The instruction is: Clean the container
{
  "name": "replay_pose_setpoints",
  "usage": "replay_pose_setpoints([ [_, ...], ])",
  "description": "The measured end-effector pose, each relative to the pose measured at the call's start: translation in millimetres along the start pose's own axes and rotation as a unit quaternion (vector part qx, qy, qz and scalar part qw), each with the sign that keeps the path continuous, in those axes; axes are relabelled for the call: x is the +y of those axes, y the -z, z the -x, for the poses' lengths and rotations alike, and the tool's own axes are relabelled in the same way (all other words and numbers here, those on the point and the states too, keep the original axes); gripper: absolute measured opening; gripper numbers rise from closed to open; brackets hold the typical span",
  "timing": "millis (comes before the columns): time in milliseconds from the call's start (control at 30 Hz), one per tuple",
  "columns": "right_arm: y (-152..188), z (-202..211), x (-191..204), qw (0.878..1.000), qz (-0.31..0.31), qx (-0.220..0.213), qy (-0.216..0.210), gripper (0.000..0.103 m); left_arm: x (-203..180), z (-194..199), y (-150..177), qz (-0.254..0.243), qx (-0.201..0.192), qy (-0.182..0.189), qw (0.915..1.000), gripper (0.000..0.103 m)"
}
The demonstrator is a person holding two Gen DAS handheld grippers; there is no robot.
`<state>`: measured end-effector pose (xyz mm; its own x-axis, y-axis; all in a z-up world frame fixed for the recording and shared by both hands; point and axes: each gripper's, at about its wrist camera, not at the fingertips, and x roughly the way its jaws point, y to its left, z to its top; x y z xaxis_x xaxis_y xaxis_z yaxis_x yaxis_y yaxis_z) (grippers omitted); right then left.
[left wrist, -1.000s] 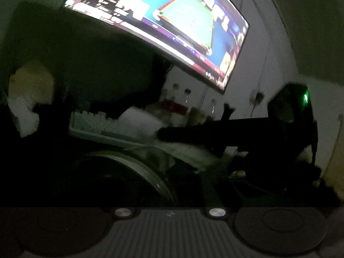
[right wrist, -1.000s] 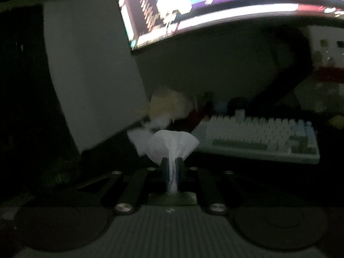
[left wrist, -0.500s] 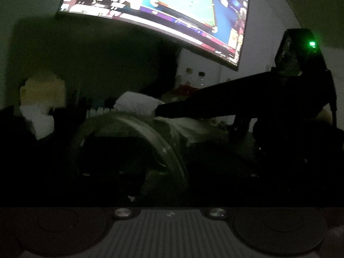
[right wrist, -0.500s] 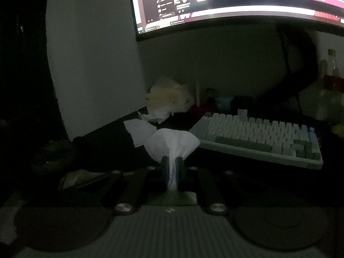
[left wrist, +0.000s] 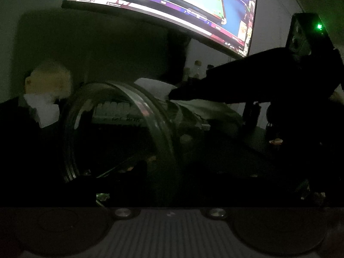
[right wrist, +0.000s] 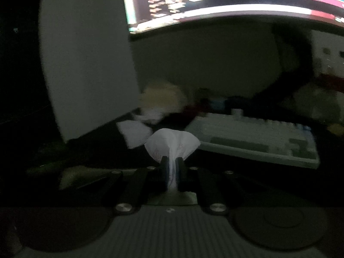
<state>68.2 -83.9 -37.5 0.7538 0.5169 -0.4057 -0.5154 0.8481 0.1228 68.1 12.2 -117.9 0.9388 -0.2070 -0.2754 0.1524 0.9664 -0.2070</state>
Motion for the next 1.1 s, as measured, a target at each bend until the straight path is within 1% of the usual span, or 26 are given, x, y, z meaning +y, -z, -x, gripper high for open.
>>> replay_pose_setpoints([
  [67,1,0,10,1.0,0.013,-0.004,0.001,0.009,2,0,0,0.003,0.001,0.001,1.0,0.044],
  [100,2,2,18,1.0,0.026,-0.008,-0.013,0.009,2,0,0,0.005,0.002,0.002,1.0,0.044],
  [167,5,6,29,0.997,0.042,-0.014,-0.055,0.009,4,2,0,0.006,0.002,0.004,1.0,0.044],
  [233,8,8,35,0.995,0.053,-0.02,-0.079,0.009,5,3,0,0.007,0.002,0.004,1.0,0.043],
  [300,10,7,28,0.997,0.04,-0.025,-0.069,0.009,5,3,-1,0.007,0.002,0.005,1.0,0.043],
  [400,7,3,13,0.999,0.02,-0.02,-0.017,0.009,7,3,-2,0.012,0.002,0.006,0.9999,0.043],
  [433,5,1,10,1.0,0.015,-0.017,-0.007,0.009,8,3,-2,0.013,0.002,0.006,0.9999,0.043],
  [500,2,-1,10,1.0,0.01,-0.011,-0.004,0.009,8,2,-2,0.014,0.002,0.006,0.9999,0.043],
  [533,2,-1,14,1.0,0.017,-0.011,-0.006,0.009,8,2,-3,0.013,0.003,0.006,0.9999,0.043],
  [567,2,-1,19,0.999,0.025,-0.012,-0.019,0.01,7,2,-3,0.013,0.003,0.005,0.9999,0.043],
  [633,4,3,30,0.998,0.037,-0.015,-0.056,0.01,6,3,-2,0.011,0.004,0.007,0.9999,0.043],
  [700,7,6,33,0.996,0.041,-0.019,-0.077,0.01,6,4,-2,0.01,0.004,0.009,0.9999,0.044],
  [733,7,6,31,0.996,0.039,-0.019,-0.074,0.01,6,4,-2,0.009,0.004,0.012,0.9999,0.045],
  [767,6,5,28,0.997,0.035,-0.018,-0.067,0.01,5,4,-2,0.006,0.005,0.016,0.9998,0.049],
  [800,5,4,24,0.998,0.03,-0.015,-0.055,0.01,5,5,-2,0.006,0.006,0.021,0.9998,0.052],
  [833,4,3,21,0.999,0.026,-0.013,-0.044,0.01,5,5,-2,0.008,0.005,0.023,0.9997,0.052],
  [933,2,-1,18,0.999,0.024,-0.007,-0.027,0.01,3,6,-3,0.007,0.006,0.017,0.9998,0.057],
  [967,2,0,20,0.999,0.027,-0.006,-0.029,0.01,2,6,-3,0.007,0.006,0.013,0.9999,0.06],
  [1033,2,1,25,0.999,0.033,-0.003,-0.039,0.01,1,8,-4,0.011,0.005,0.009,0.9999,0.06],
  [1100,2,3,30,0.997,0.038,0.002,-0.071,0.01,1,10,-6,0.016,0.008,0.007,0.9998,0.059],
])
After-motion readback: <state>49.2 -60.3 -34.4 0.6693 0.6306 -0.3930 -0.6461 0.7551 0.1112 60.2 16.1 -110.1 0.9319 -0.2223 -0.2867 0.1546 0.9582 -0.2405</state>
